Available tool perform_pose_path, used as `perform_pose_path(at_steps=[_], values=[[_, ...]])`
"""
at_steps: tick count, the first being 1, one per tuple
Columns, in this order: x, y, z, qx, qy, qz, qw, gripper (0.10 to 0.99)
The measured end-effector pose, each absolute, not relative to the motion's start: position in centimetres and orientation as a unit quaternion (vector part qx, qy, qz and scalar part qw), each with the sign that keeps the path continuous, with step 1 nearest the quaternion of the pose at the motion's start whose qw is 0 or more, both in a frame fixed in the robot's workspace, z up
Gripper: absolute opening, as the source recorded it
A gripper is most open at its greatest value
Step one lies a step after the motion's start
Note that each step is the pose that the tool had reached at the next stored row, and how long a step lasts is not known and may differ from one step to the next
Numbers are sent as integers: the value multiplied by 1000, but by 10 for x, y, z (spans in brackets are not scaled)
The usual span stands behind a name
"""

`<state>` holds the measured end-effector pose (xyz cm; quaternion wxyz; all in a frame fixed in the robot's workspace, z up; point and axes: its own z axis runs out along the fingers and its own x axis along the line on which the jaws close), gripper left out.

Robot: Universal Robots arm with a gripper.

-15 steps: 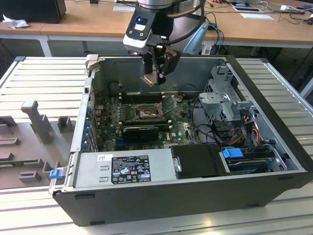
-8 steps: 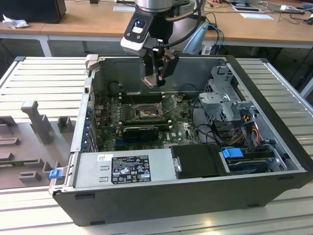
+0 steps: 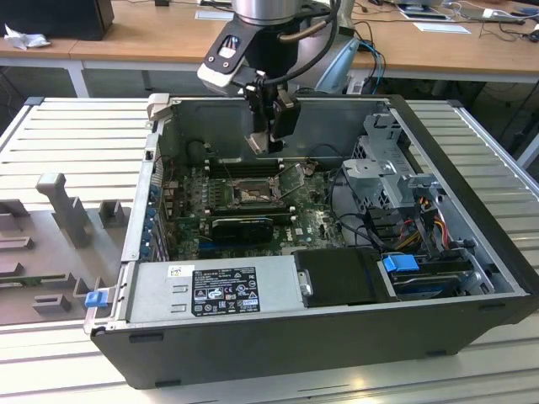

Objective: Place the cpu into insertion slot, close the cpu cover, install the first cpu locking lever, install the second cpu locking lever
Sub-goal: 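Place the cpu into insertion slot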

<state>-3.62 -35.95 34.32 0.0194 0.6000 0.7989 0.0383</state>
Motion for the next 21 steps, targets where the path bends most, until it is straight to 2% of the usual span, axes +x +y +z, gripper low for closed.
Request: perform_pose_path(at_steps=[21], values=[[-36, -360, 328, 716, 696, 35, 25, 525]])
